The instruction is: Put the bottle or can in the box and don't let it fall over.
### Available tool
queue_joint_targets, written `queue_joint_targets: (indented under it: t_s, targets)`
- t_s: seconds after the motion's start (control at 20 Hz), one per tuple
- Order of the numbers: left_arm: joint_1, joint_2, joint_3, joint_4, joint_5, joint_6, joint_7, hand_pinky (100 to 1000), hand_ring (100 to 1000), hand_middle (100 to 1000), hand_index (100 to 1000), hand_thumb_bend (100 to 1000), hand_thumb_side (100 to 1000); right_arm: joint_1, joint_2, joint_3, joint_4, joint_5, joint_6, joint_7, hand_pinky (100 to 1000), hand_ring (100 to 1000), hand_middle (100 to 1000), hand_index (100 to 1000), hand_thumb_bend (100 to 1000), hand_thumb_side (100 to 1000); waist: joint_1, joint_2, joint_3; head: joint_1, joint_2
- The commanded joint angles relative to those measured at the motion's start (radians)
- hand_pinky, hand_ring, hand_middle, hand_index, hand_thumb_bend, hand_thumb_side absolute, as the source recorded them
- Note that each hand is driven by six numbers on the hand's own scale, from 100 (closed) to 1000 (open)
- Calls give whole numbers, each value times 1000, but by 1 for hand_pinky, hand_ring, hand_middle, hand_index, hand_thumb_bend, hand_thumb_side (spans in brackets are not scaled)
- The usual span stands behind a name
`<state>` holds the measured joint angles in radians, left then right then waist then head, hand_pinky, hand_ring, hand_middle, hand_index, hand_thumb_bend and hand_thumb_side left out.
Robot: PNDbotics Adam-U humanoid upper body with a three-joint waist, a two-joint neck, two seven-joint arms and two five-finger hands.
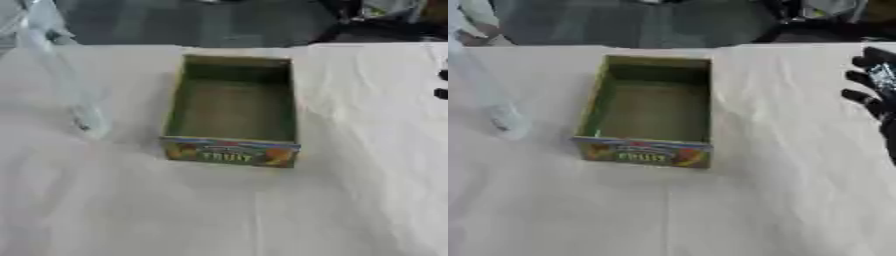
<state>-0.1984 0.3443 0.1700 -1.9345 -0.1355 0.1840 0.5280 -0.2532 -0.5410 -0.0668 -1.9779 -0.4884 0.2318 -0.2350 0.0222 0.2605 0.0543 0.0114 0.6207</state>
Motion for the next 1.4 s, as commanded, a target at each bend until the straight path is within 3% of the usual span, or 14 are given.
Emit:
queue_joint_targets:
  t_s: [0.05,0.6,1.0,1.4]
  targets:
    - [-8,31,8,-10,4,1,7,1000,812,824,948,100,573,-5,-20,-5,-22,-3,-1,4,814,867,814,846,100,470,-2,-25,-1,3,-13]
    - [-5,29,6,-5,15,6,-3,1000,798,800,930,100,583,-6,-18,-3,-22,-5,0,6,815,865,813,846,100,476,-2,-25,0,4,-12]
    - [-5,47,-24,54,156,130,-54,1000,768,771,919,100,674,-7,-15,-1,-20,-6,2,9,814,863,811,843,100,485,-1,-25,0,10,-16]
    - [-8,54,-27,50,184,142,-72,1000,773,777,931,100,650,-5,-15,-1,-20,-7,3,9,814,861,809,841,100,494,1,-25,-3,11,-21]
